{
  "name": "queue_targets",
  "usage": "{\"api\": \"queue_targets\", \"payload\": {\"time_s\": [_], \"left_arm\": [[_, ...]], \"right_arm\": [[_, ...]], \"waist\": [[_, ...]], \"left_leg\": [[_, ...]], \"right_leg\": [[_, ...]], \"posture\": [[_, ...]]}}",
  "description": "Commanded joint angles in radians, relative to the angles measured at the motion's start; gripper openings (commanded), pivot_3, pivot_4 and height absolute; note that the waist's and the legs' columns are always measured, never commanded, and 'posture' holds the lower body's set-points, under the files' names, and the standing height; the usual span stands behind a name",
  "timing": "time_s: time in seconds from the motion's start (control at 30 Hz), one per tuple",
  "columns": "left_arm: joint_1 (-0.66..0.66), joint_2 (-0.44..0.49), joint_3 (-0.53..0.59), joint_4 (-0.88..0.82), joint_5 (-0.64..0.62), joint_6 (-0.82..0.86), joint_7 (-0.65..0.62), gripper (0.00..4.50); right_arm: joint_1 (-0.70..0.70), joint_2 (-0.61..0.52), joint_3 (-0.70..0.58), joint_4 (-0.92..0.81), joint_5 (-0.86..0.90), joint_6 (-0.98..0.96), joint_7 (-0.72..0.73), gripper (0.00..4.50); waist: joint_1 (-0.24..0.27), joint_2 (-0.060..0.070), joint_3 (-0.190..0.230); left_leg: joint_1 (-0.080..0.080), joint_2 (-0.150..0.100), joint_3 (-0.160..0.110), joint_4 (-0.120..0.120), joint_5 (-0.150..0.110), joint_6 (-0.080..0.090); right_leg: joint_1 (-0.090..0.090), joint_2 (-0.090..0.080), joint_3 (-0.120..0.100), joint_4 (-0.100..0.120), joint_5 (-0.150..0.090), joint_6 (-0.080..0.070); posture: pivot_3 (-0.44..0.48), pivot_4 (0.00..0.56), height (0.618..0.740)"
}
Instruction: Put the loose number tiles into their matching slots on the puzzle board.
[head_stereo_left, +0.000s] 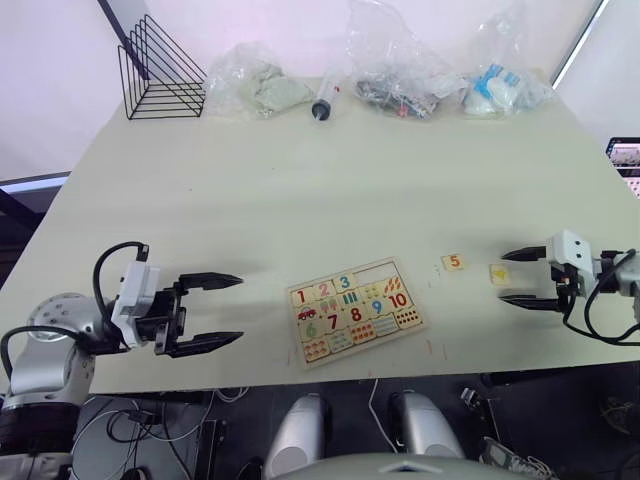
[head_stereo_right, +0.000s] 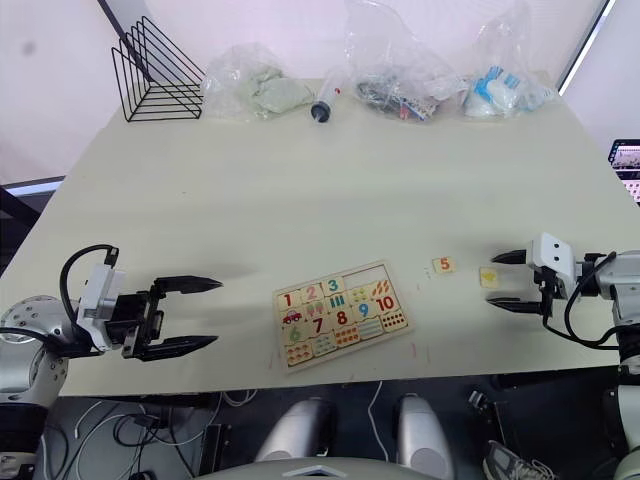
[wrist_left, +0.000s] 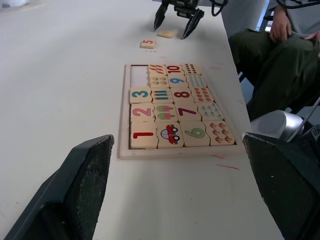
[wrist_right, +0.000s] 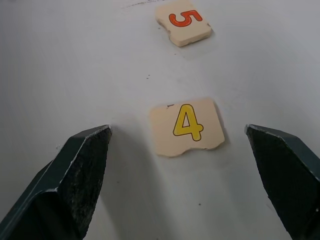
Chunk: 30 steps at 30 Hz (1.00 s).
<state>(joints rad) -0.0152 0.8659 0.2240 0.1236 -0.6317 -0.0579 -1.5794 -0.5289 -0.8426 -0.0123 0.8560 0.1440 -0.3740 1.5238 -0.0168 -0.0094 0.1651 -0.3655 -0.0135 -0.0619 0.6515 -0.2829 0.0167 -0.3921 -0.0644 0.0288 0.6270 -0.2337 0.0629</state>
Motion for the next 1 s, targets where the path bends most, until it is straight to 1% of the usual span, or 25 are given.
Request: {"api": "queue_targets", "payload": {"time_s": [0.03, 0.07, 0.1, 0.2, 0.27, 0.3, 0.33, 0.43, 0.5, 0.57, 0.63, 0.8, 0.87, 0.93, 1.0], "left_arm": [[-0.005, 0.007, -0.007, 0.006, -0.014, -0.028, -0.035, 4.38], [-0.006, 0.007, -0.009, 0.009, -0.013, -0.031, -0.035, 4.50], [-0.006, 0.007, -0.010, 0.011, -0.013, -0.034, -0.035, 4.50], [-0.002, 0.005, -0.018, 0.012, -0.014, -0.040, -0.035, 4.50], [0.000, 0.006, -0.023, 0.013, -0.015, -0.043, -0.035, 4.50], [0.000, 0.007, -0.025, 0.015, -0.015, -0.045, -0.035, 4.50], [0.000, 0.007, -0.026, 0.018, -0.015, -0.048, -0.035, 4.50], [0.000, 0.005, -0.030, 0.024, -0.014, -0.057, -0.035, 4.50], [0.004, 0.006, -0.032, 0.023, -0.015, -0.062, -0.035, 4.50], [0.008, 0.008, -0.031, 0.022, -0.018, -0.066, -0.035, 4.50], [0.010, 0.011, -0.032, 0.023, -0.020, -0.069, -0.035, 4.50], [0.000, 0.021, -0.044, 0.042, -0.023, -0.086, -0.035, 4.50], [-0.011, 0.019, -0.048, 0.056, -0.016, -0.099, -0.035, 4.50], [-0.032, -0.002, -0.030, 0.069, -0.019, -0.084, -0.032, 4.50], [-0.037, -0.001, -0.034, 0.077, -0.007, -0.095, -0.034, 4.50]], "right_arm": [[-0.016, -0.005, 0.005, 0.011, -0.007, -0.015, 0.012, 4.50], [-0.019, -0.003, 0.005, 0.015, -0.008, -0.015, 0.011, 3.97], [-0.022, -0.002, 0.004, 0.018, -0.007, -0.016, 0.010, 3.69], [-0.028, 0.000, 0.003, 0.027, -0.008, -0.015, 0.014, 2.31], [-0.030, 0.001, 0.003, 0.030, -0.009, -0.014, 0.016, 1.89], [-0.031, 0.002, 0.003, 0.031, -0.009, -0.016, 0.017, 1.56], [-0.031, 0.003, 0.002, 0.033, -0.009, -0.019, 0.018, 1.48], [-0.010, 0.010, -0.010, 0.004, 0.013, 0.012, 0.019, 1.48], [0.039, 0.012, -0.033, -0.088, 0.056, 0.102, 0.000, 1.48], [0.097, 0.005, -0.051, -0.195, 0.078, 0.182, -0.049, 1.48], [0.175, -0.001, -0.076, -0.347, 0.124, 0.292, -0.090, 1.48], [0.394, -0.011, -0.151, -0.839, 0.216, 0.693, -0.324, 1.48], [0.445, 0.000, -0.183, -0.971, 0.260, 0.817, -0.404, 1.48], [0.487, 0.012, -0.207, -1.097, 0.308, 0.949, -0.486, 1.48], [0.512, 0.058, -0.230, -1.225, 0.346, 1.118, -0.634, 1.48]], "waist": [[0.000, 0.000, 0.000], [0.000, 0.000, 0.000], [0.000, 0.000, 0.000], [0.000, 0.000, 0.000], [-0.001, 0.000, 0.000], [-0.001, 0.000, 0.000], [-0.001, 0.000, 0.000], [-0.001, 0.000, 0.000], [0.000, 0.000, 0.000], [0.002, 0.000, 0.000], [0.003, 0.000, 0.000], [0.006, 0.000, 0.000], [0.006, 0.000, -0.001], [0.005, 0.000, -0.001], [0.005, -0.001, -0.001]], "left_leg": [[0.000, 0.000, 0.000, 0.000, 0.000, 0.000], [0.000, 0.000, 0.000, 0.000, 0.000, 0.000], [0.000, 0.000, 0.000, 0.000, 0.000, 0.000], [0.000, 0.000, 0.000, 0.000, 0.000, 0.000], [0.000, 0.000, 0.000, 0.000, 0.000, 0.000], [0.000, 0.000, 0.000, 0.001, 0.000, 0.000], [0.000, 0.000, 0.000, 0.001, 0.000, 0.000], [0.001, 0.000, 0.000, 0.001, 0.000, 0.000], [0.000, 0.000, 0.000, 0.001, 0.000, 0.000], [0.000, 0.000, 0.000, 0.000, 0.000, 0.000], [0.000, 0.000, 0.000, 0.000, 0.000, 0.000], [-0.001, 0.000, -0.002, 0.000, 0.000, 0.000], [-0.001, 0.000, -0.002, 0.000, 0.000, 0.000], [-0.001, 0.000, -0.002, 0.001, 0.000, 0.000], [-0.001, 0.000, -0.002, 0.001, 0.000, 0.000]], "right_leg": [[0.000, 0.000, 0.000, 0.000, 0.000, 0.000], [0.000, 0.000, 0.000, 0.000, 0.000, 0.000], [0.000, 0.000, 0.000, 0.000, 0.000, 0.000], [0.000, 0.000, 0.000, 0.000, 0.000, 0.000], [0.000, 0.000, 0.000, 0.000, 0.000, 0.000], [0.000, 0.000, 0.000, 0.000, 0.000, 0.000], [0.000, 0.000, 0.000, 0.001, 0.000, 0.000], [0.000, 0.000, 0.000, 0.001, 0.000, 0.000], [0.000, 0.000, 0.000, 0.001, 0.000, 0.000], [0.000, 0.000, 0.000, 0.001, 0.000, 0.000], [0.000, 0.000, 0.000, 0.001, 0.000, 0.000], [-0.001, 0.000, -0.001, 0.001, 0.000, 0.000], [-0.001, 0.000, -0.001, 0.001, 0.000, 0.000], [-0.001, 0.000, -0.001, 0.001, 0.000, 0.000], [-0.001, 0.000, -0.001, 0.001, 0.000, 0.000]], "posture": [[0.000, 0.150, 0.740], [0.000, 0.150, 0.740], [0.000, 0.150, 0.740], [0.000, 0.150, 0.740], [0.000, 0.150, 0.740], [0.000, 0.150, 0.740], [0.000, 0.150, 0.740], [0.000, 0.150, 0.740], [0.000, 0.150, 0.740], [0.000, 0.150, 0.740], [0.000, 0.150, 0.740], [0.000, 0.150, 0.740], [0.000, 0.150, 0.740], [0.000, 0.150, 0.740], [0.000, 0.150, 0.740]]}}
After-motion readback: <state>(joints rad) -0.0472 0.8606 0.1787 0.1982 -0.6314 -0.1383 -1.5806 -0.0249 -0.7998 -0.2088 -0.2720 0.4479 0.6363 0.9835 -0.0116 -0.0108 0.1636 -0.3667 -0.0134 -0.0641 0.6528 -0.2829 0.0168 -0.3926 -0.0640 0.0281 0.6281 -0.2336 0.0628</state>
